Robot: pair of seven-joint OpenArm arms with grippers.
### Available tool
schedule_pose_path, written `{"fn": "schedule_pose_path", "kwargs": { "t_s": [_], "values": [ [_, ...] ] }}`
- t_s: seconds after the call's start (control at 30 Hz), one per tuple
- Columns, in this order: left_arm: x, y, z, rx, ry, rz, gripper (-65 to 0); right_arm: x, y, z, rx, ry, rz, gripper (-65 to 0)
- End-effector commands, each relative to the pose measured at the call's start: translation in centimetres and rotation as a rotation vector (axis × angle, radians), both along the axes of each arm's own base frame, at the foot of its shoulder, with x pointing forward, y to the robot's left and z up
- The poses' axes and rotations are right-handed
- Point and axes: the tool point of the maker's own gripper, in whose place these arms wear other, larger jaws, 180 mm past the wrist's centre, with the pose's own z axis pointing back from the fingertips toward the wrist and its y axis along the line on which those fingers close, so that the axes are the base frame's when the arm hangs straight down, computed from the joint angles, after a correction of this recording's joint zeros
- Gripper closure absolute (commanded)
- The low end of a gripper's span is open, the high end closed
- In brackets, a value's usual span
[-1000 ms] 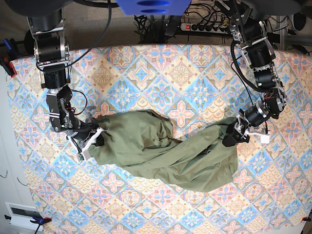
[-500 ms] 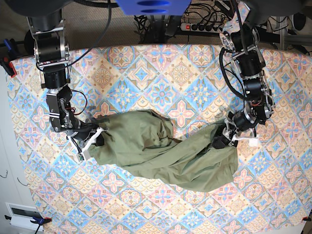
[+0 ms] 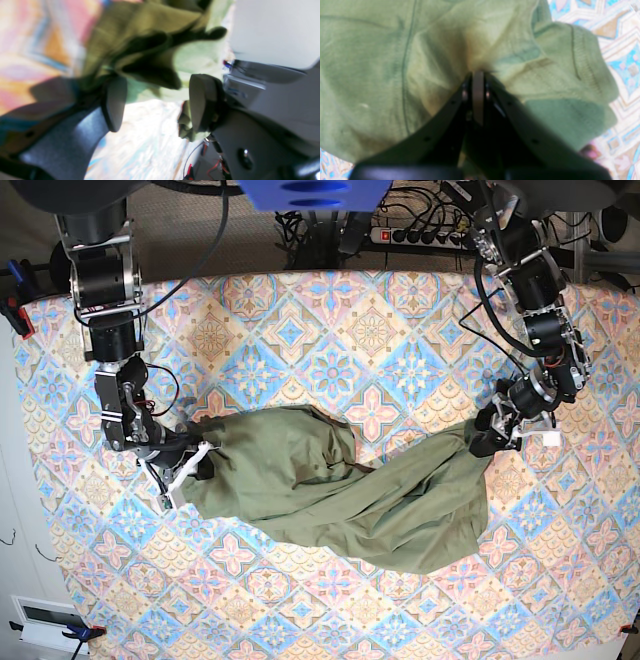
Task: Layout the t-shirt on the table in an organized manner, then fold the t-shirt properly
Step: 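Adjust the left gripper's grip on the shirt fabric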
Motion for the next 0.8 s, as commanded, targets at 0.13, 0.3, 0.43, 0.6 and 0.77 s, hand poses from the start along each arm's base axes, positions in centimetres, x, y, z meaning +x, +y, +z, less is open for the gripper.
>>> {"fn": "schedule_pose_path", "kwargs": {
  "t_s": [0.13,0.3,0.43,0.6,0.77],
  "values": [
    [-0.2,1.5,0.4,0.039,0.004,-0.004,-38.8,1.6,-0.4,2.0,0.005,-0.056,-0.003,-0.2],
    [1.2,0.1,1.1,0.018,-0.025,-0.01,-38.8,2.0,0.2,3.1,0.007,-0.09,0.013,-0.2],
    [2.5,-1.2,1.8,0.012,-0.046,-0.025,-38.8,1.8,0.2,2.9,-0.001,-0.07,0.02,-0.2],
    [3.9,-2.3,2.5,0.014,-0.064,-0.041,-27.8,1.8,0.3,3.0,-0.001,-0.073,0.023,-0.1],
    [3.9,-2.8,2.5,-0.001,-0.066,-0.044,0.0,1.5,0.9,3.6,-0.001,-0.096,0.043,0.0]
  ]
}}
